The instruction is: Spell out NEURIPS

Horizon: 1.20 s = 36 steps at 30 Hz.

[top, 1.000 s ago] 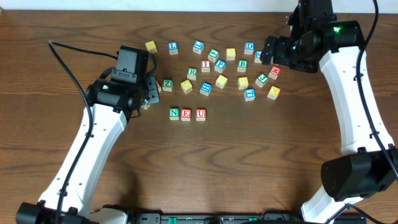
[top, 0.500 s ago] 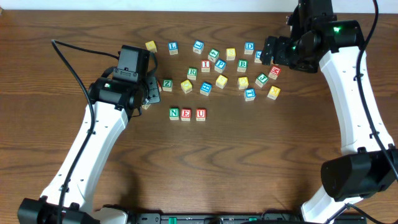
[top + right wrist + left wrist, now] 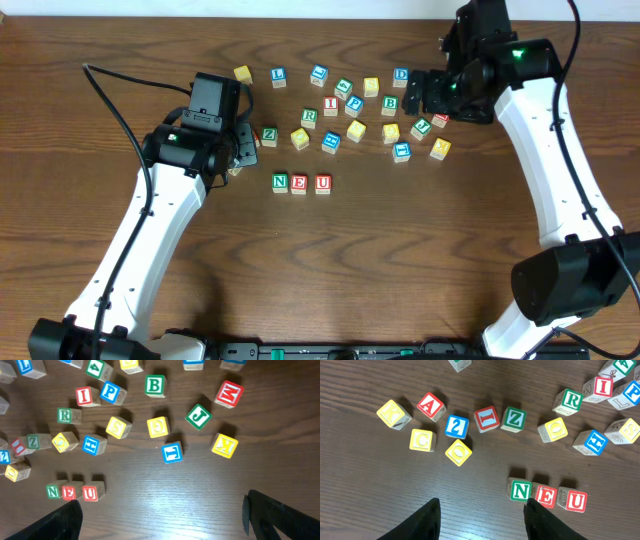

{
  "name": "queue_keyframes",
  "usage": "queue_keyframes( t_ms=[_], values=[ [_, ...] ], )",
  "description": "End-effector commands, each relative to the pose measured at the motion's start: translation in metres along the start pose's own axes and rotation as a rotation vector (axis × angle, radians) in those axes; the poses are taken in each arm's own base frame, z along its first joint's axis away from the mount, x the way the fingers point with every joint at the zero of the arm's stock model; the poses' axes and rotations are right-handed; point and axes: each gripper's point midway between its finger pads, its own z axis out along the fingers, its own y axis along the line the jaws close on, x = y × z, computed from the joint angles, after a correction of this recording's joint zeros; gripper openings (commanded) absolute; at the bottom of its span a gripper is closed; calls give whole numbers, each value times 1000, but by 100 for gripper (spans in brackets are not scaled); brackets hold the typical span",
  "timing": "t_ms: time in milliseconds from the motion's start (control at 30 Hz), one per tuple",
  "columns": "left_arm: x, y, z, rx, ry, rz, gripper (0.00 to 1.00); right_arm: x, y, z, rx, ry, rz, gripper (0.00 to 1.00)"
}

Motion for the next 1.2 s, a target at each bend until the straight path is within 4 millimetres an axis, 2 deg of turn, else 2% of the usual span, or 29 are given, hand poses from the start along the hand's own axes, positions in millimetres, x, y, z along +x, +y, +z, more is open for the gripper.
queue_keyframes(
  t_ms=[0,900,1167],
  values=[
    [1,3,3,-10,5,5,53,2,7,0,-10,-2,-31,99],
    [0,3,3,-9,5,1,53,1,10,0,-25,-5,-33,99],
    [4,-1,9,6,31,4,53,-2,12,0,-31,-17,-35,99]
  ],
)
